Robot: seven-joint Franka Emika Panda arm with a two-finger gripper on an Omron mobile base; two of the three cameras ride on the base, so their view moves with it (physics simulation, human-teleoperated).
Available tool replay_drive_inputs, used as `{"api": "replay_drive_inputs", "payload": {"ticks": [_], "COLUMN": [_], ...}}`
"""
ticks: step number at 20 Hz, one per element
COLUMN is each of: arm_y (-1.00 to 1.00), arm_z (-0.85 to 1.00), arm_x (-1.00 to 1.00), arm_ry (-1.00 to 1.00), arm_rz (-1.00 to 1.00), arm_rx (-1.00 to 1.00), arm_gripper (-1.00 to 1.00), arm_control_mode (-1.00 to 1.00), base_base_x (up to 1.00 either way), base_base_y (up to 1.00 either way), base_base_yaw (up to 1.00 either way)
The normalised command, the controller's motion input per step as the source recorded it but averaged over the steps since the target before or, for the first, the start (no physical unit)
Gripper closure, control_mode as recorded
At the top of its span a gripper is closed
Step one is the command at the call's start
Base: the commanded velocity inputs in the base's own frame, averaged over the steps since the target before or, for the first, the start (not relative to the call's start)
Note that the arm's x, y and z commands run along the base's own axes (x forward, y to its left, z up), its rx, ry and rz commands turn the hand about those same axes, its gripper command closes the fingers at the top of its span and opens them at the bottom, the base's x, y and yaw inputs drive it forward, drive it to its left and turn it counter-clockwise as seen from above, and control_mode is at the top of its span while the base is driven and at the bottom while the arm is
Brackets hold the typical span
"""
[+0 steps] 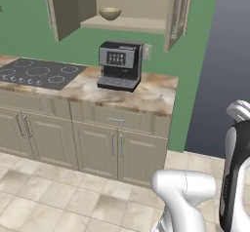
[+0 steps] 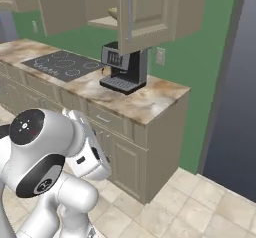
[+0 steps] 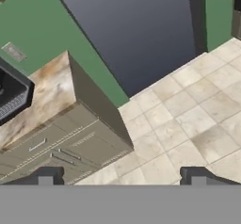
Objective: Take the smaller bowl and place it next to the appetizer plate on the dining counter , and place the larger bowl next to the plate with cooked food.
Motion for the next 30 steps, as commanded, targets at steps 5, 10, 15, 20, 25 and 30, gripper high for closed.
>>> {"api": "replay_drive_inputs", "payload": {"ticks": [5, 10, 15, 20, 25, 30], "arm_y": [0.00, 0.00, 0.00, 0.00, 0.00, 0.00], "arm_z": [0.00, 0.00, 0.00, 0.00, 0.00, 0.00], "arm_x": [0.00, 0.00, 0.00, 0.00, 0.00, 0.00], "arm_ry": [0.00, 0.00, 0.00, 0.00, 0.00, 0.00], "arm_rz": [0.00, 0.00, 0.00, 0.00, 0.00, 0.00], "arm_rx": [0.00, 0.00, 0.00, 0.00, 0.00, 0.00], "arm_gripper": [-1.00, -1.00, -1.00, -1.00, -1.00, -1.00], "arm_control_mode": [1.00, 1.00, 1.00, 1.00, 1.00, 1.00], "base_base_x": [0.87, 0.88, 0.84, 0.93, 0.76, 0.41], "base_base_y": [0.93, 0.87, -0.34, 0.16, 1.00, 0.99], "base_base_yaw": [-0.08, -0.27, -0.20, -0.01, -0.09, -0.23]}}
